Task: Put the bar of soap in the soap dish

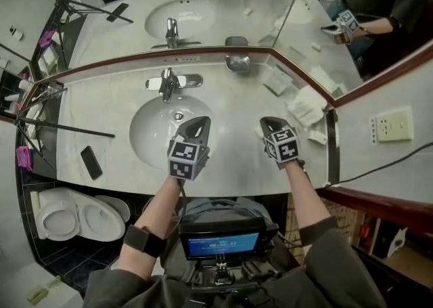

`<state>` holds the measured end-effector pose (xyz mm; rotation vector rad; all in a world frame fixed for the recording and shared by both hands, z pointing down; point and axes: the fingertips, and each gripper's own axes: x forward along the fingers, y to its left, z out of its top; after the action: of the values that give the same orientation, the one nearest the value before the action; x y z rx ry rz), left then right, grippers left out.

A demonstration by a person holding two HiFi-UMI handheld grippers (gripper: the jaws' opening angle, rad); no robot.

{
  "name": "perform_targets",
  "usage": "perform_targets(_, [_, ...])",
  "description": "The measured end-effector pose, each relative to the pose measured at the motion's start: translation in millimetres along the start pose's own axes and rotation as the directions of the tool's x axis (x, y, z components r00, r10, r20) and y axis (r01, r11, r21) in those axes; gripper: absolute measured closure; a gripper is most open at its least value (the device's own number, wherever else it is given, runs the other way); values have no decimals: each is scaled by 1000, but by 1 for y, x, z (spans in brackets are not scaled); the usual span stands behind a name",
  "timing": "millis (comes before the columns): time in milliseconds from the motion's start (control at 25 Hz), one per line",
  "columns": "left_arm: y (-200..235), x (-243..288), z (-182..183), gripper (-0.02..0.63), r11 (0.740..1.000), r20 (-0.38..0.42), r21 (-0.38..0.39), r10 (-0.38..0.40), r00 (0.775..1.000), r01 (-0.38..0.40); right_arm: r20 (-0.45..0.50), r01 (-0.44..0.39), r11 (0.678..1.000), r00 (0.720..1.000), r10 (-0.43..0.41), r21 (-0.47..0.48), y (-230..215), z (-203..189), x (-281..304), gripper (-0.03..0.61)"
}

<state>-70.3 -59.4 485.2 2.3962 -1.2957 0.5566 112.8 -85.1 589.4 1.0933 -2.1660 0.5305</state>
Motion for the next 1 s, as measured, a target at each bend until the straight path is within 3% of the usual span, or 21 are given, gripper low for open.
perform_targets(200, [-10,-2,2,612,999,20,0,-37,999,37,124,-17,998,992,9,62,12,38,-43,561])
perform_targets(400, [-15,-5,-2,612,999,18,20,-48,999,48,181,-14,996,984,-2,88,23,43,-71,561])
perform_targets(720, [-27,-7,-6,614,997,35,8,-72,997,72,170,12,994,985,-30,109,20,24,-83,560])
perform_targets(1000, [-22,-7,-9,612,998,27,-20,-61,998,61,142,22,997,989,-32,73,20,15,-76,560])
